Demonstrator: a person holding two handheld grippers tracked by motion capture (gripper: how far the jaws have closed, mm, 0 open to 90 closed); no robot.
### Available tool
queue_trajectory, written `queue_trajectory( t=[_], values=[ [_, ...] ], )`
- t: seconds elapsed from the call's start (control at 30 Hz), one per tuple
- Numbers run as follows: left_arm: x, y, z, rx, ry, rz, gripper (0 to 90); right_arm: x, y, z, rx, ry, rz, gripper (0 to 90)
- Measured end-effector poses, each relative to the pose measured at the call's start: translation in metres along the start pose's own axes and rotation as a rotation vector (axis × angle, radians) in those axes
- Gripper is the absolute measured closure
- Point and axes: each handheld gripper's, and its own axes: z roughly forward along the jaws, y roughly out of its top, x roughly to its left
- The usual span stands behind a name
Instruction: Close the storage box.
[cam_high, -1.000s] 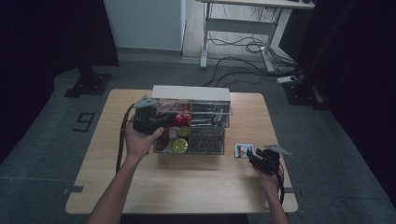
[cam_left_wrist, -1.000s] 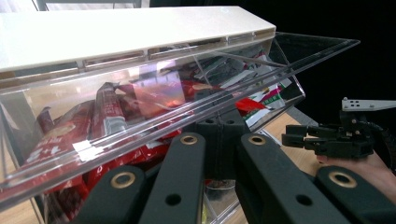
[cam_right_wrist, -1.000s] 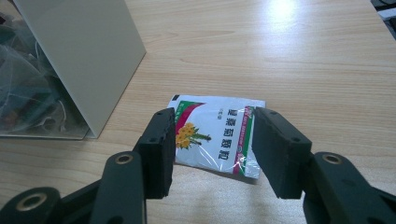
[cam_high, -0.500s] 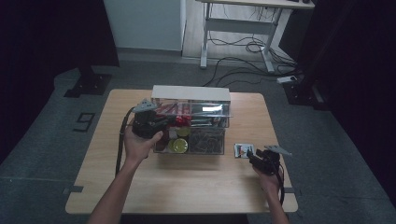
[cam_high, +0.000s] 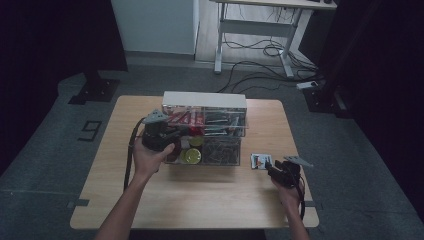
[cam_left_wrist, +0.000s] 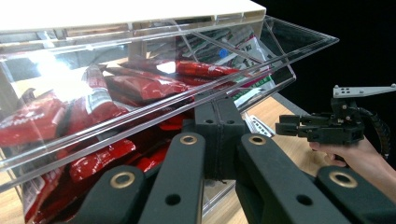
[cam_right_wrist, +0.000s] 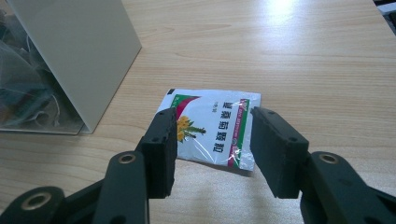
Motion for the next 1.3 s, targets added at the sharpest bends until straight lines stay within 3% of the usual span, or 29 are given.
queue_trajectory(
  t=[0.47, 0.7, 1.0, 1.3],
  values=[
    [-0.002, -0.006, 0.002, 0.004, -0.009, -0.001, 90.0, 0.0, -0.001, 0.0, 0.002, -0.001, 0.003, 50.8],
    [-0.003, -0.017, -0.003, 0.0, -0.008, 0.02, 88.3, 0.0, 0.0, -0.001, -0.001, 0.002, 0.002, 50.7],
    [0.005, -0.047, -0.007, 0.002, 0.027, 0.076, 66.1, 0.0, -0.001, -0.001, -0.005, 0.01, 0.012, 50.7],
    [0.013, -0.077, -0.012, 0.013, 0.02, 0.069, 56.5, 0.0, -0.002, -0.002, -0.008, 0.02, 0.011, 50.6]
  ],
)
